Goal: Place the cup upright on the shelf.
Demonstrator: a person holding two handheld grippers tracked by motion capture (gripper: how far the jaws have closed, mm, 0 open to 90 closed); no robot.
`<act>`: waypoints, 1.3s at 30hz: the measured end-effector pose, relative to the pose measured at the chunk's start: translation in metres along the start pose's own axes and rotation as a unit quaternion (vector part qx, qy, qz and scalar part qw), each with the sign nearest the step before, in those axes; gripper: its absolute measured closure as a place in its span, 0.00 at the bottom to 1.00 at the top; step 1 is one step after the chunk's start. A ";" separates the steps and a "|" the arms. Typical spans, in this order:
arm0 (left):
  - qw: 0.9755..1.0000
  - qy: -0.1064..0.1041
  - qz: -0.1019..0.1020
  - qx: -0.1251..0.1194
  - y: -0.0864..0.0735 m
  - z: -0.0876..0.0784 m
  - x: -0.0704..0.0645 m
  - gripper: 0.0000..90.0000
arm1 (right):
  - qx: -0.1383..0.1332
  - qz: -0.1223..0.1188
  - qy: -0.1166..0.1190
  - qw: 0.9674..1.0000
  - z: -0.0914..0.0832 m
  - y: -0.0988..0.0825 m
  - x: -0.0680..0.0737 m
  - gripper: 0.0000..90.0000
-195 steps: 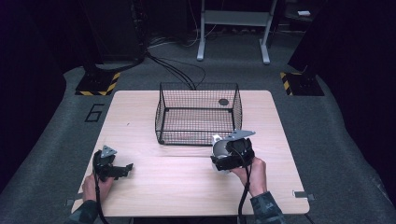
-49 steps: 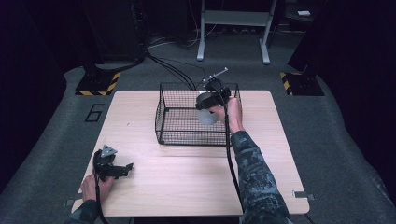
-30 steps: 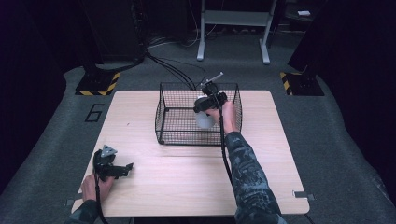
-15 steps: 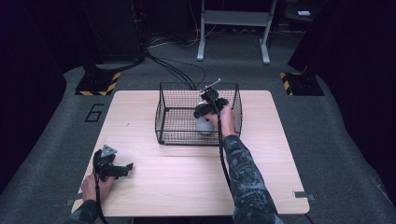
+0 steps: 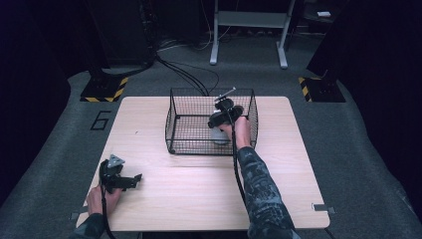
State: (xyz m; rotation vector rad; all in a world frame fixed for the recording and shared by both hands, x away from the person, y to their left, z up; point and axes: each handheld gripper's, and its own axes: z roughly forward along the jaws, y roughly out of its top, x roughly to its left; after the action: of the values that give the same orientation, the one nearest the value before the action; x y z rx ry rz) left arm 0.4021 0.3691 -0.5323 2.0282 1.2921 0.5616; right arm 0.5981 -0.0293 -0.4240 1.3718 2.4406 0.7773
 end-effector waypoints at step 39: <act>1.000 0.000 0.000 0.000 0.000 0.000 0.000 0.00 | -0.112 -0.064 0.019 0.992 -0.113 -0.042 0.033 0.00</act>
State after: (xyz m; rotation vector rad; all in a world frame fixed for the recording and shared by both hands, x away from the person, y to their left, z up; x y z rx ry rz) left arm 0.4021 0.3691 -0.5322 2.0283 1.2920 0.5617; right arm 0.5001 -0.0566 -0.3520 1.1174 2.3567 1.0166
